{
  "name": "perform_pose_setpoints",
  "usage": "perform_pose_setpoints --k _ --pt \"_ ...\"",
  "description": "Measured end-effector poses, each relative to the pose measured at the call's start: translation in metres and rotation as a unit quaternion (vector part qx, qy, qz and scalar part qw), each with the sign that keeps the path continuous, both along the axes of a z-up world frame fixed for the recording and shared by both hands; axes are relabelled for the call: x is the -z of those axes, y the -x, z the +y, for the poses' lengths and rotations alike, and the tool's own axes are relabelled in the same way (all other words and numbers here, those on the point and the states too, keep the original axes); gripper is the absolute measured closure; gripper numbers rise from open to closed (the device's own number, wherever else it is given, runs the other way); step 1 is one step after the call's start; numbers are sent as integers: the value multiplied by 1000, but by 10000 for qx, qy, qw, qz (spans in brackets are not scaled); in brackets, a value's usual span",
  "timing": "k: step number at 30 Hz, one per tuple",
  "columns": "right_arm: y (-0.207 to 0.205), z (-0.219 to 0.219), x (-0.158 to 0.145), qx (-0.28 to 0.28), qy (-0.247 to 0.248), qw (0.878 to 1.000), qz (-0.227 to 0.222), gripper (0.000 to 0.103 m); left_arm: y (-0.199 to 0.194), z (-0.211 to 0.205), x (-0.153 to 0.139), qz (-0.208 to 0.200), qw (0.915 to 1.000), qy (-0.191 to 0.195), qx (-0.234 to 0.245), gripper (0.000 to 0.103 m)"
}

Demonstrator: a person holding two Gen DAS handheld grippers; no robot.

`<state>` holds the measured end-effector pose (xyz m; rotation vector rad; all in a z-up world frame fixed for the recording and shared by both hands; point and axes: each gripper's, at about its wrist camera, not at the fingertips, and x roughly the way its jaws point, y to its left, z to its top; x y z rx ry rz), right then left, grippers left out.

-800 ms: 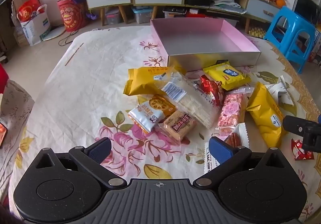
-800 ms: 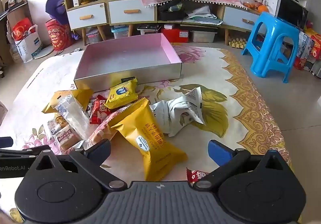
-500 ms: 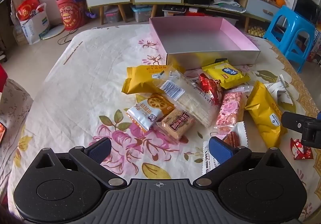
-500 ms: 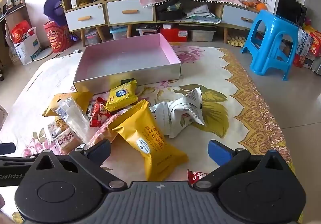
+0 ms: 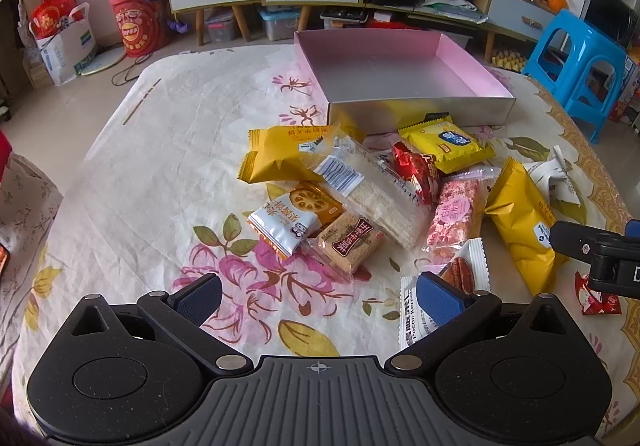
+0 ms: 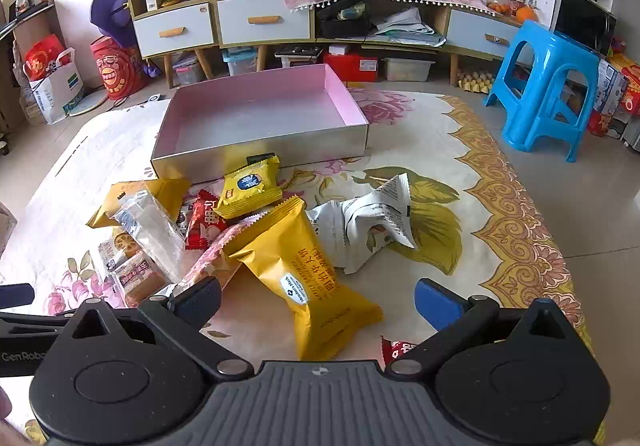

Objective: Organize snacks

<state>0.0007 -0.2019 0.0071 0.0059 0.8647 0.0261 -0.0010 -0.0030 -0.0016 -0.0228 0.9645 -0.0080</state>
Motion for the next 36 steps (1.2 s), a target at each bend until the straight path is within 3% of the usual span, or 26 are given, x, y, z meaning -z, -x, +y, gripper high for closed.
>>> perform_pose_setpoints --k 36 --pt "-1 3 1 -74 -98 9999 116 8 2 -3 -3 -7 10000 49 50 0"
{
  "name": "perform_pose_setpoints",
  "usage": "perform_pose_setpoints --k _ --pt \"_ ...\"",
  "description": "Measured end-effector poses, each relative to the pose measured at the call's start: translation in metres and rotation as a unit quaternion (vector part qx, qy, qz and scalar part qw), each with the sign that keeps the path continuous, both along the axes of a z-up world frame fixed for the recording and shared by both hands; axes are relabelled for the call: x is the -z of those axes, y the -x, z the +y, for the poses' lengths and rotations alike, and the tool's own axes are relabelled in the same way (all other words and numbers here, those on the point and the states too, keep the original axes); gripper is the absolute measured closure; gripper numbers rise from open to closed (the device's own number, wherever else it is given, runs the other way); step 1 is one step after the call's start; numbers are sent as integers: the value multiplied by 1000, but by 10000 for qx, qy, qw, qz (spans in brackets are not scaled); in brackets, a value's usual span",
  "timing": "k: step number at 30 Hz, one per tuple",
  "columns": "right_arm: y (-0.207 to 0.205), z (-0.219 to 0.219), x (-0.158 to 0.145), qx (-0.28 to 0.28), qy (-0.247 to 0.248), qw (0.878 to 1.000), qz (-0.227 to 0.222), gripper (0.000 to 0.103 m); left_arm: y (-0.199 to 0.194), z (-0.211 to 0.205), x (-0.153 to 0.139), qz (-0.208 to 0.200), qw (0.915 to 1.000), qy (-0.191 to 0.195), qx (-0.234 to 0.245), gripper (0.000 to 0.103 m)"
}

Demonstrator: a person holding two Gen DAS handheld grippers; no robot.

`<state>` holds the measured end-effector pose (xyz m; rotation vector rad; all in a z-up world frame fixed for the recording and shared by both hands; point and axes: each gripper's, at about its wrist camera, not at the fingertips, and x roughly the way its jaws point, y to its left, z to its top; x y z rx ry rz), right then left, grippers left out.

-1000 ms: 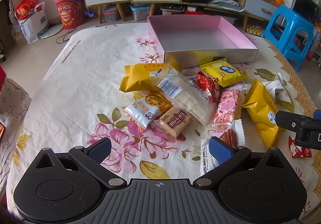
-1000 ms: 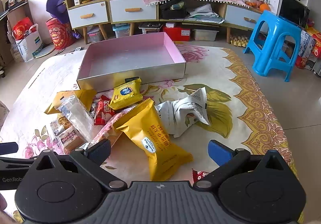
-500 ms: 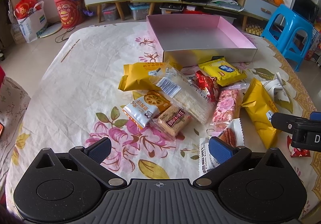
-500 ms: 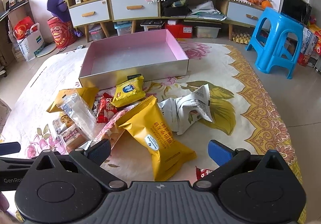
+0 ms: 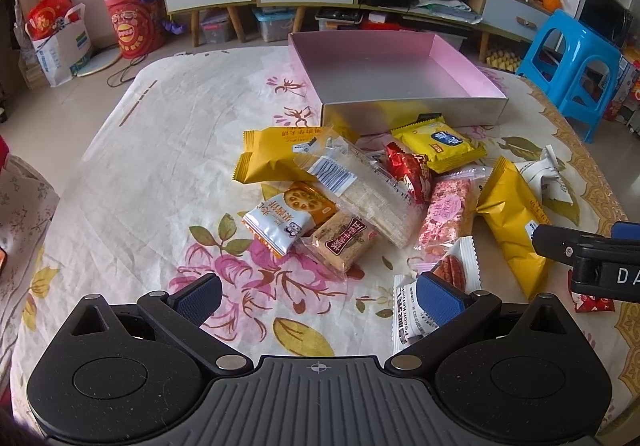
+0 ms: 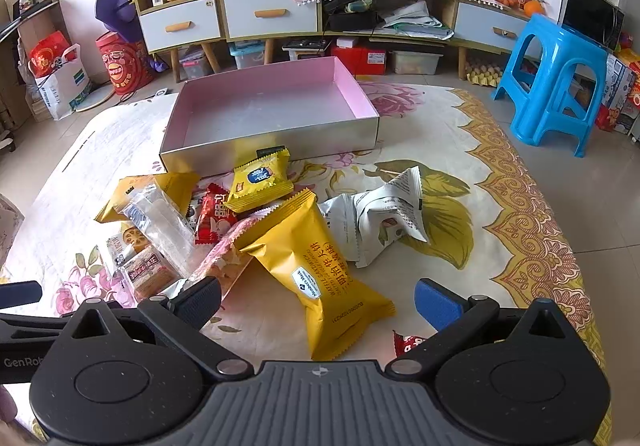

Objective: Organize snacks

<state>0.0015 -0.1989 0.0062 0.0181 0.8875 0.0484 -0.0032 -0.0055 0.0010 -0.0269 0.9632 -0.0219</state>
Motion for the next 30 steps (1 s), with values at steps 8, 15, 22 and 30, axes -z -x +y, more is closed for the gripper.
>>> perform_pose_setpoints --k 8,15,22,30 --pt "0 0 0 -6 13 10000 -1 8 0 3 -1 -6 10000 11 10 0" --pt "1 1 2 -44 34 10000 20 8 -1 6 -2 -37 10000 15 -12 0" --pt "2 7 1 -214 155 9996 -100 8 -2 8 -2 -83 9999 6 -58 0" --pt "2 8 0 -282 161 9992 -252 8 -3 10 0 -115 9999 7 -51 0"
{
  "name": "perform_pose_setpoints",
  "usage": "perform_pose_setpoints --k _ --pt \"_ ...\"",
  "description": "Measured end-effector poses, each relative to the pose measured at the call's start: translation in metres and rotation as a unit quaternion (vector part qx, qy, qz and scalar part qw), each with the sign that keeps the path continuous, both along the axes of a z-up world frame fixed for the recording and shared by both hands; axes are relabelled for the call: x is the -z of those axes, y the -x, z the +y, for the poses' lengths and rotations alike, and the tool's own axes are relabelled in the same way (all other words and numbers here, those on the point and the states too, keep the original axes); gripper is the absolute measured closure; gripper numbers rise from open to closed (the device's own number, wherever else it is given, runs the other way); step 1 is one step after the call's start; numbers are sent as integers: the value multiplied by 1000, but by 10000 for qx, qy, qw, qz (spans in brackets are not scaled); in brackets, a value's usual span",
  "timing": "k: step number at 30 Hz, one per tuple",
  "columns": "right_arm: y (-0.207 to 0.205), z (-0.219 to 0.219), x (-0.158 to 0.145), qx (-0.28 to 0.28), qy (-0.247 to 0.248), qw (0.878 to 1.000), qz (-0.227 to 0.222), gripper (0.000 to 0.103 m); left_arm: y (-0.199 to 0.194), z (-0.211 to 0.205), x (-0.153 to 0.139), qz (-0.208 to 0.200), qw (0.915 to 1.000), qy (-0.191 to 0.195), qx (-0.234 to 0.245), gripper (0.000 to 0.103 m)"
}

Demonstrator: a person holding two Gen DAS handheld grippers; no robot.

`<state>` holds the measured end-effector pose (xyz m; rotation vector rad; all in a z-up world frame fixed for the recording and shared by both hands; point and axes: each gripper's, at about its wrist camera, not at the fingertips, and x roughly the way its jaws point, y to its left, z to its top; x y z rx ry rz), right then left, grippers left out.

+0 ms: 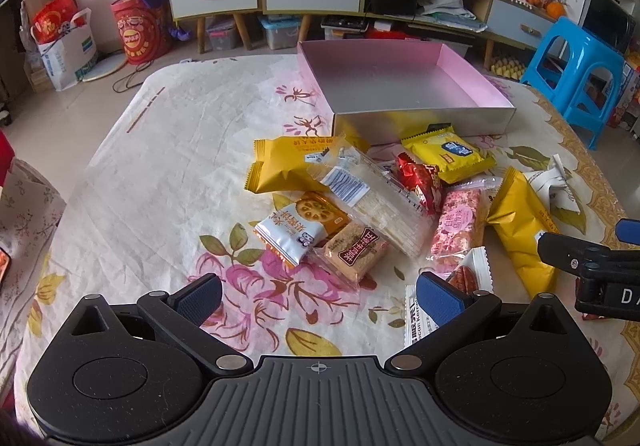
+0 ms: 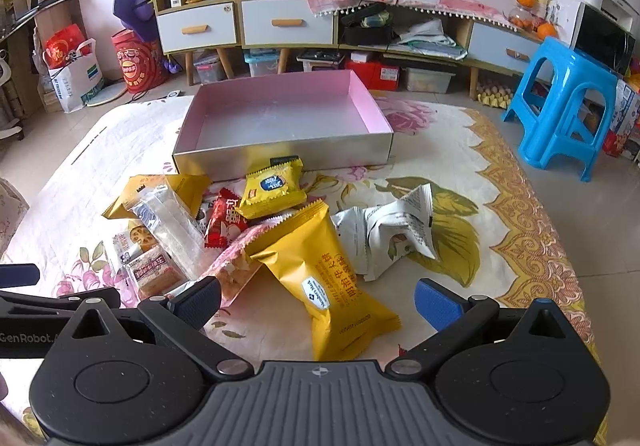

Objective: Organize snacks

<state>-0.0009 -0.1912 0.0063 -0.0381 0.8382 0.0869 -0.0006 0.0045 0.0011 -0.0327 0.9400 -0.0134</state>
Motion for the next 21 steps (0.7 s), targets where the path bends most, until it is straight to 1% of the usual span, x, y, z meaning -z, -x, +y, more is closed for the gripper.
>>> perform_pose_setpoints --k 3,7,9,11,12,14,17,21 --pt "0 0 0 -96 -49 9999 -57 8 -1 3 2 -12 10000 89 -20 0" --pt "-5 -9 -2 -191 -300 9994 -41 8 -3 6 0 -143 9999 37 85 0" --pt "-7 -15 -4 -227 -487 9986 6 8 -9 9 -2 -12 9995 40 307 0" --pt "-12 -22 -7 -368 -703 9968 88 8 -17 12 -4 127 9981 139 579 0" --pt "-15 -25 -9 -438 -814 9956 131 8 -19 13 -6 130 9977 161 640 0" --pt "-22 -34 -13 -595 -1067 9924 164 10 -25 12 -9 101 9971 75 756 0" --pt "-34 -43 -16 -735 -1303 9885 218 12 -39 12 -11 202 9957 18 906 0" --pt "-49 -45 -11 -964 -1386 9842 541 17 -61 21 -3 358 9950 315 880 0"
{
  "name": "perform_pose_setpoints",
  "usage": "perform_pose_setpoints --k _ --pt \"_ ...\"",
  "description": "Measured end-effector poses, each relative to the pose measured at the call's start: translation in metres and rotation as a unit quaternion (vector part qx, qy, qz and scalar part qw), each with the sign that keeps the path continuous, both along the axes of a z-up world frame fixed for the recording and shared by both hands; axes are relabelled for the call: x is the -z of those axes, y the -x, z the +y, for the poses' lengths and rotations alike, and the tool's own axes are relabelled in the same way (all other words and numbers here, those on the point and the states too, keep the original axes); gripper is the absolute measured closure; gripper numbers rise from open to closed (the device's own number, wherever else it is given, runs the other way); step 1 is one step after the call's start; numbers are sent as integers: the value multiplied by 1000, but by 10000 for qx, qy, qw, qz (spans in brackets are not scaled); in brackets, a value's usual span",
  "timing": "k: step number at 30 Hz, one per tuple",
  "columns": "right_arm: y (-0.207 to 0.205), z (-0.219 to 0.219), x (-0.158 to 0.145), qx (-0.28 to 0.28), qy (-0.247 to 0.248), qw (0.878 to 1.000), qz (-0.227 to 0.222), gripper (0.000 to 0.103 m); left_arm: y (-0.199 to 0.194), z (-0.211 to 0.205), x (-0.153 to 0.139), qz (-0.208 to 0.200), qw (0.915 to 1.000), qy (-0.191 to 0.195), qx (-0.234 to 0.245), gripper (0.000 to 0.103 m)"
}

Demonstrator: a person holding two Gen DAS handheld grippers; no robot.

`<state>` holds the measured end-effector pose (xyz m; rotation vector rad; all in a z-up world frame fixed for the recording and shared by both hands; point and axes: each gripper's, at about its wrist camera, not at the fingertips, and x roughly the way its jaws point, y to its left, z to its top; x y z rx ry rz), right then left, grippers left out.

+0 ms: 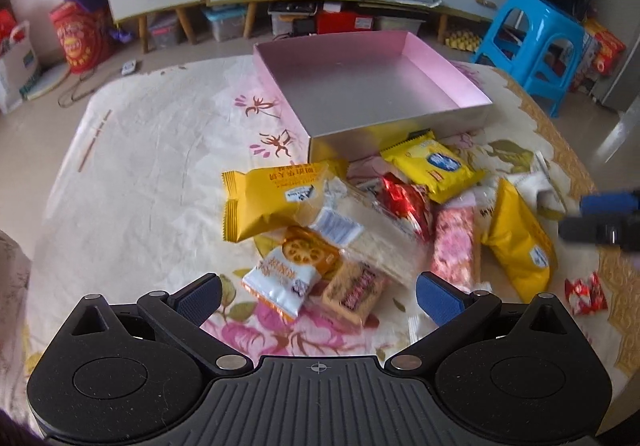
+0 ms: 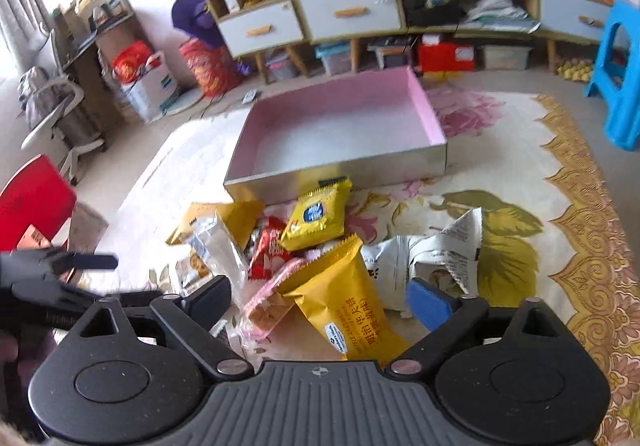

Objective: Organize snacks
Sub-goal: 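Grasp the clear-wrapped bread stick with the left tool while the right grasps a yellow waffle bag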

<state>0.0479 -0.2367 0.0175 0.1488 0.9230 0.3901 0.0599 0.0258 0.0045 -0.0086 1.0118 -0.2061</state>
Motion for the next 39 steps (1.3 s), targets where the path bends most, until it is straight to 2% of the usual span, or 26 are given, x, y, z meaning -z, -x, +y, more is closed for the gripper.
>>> perform_pose_setpoints --k 3,6,9,12,20,25,29,32,34,36,38,39 --pt "-4 2 9 -131 34 9997 201 17 -8 9 8 30 9986 526 -86 2" --pt "-5 5 21 -171 147 9995 228 20 -11 16 18 -74 9937 1113 -122 2" --pt "-3 -1 31 -43 -9 9997 224 21 -15 23 32 38 9832 1811 -216 5" --pt "-1 -2 39 -76 -105 9994 314 23 -24 23 44 305 9749 2197 -175 13" --pt "-10 5 51 -76 123 9991 389 25 -37 13 55 181 9735 2274 -172 37" --pt "-14 10 58 -88 359 9984 438 31 -42 15 62 133 9718 2328 -337 54" --pt "-15 15 63 -140 515 9975 459 36 -44 19 65 63 9705 2369 -452 61" --pt "-14 17 65 -180 600 9970 446 41 -44 22 66 36 9675 2472 -532 67" --pt "-14 18 66 -184 655 9967 444 49 -44 24 66 21 9661 2522 -559 72" --pt "-14 18 67 -174 697 9964 445 52 -43 26 65 -5 9651 2552 -582 75" --pt "-13 17 66 -171 714 9965 412 58 -42 27 64 -26 9635 2610 -601 79" --pt "-13 17 66 -180 716 9965 401 65 -42 28 63 -41 9622 2654 -607 81"
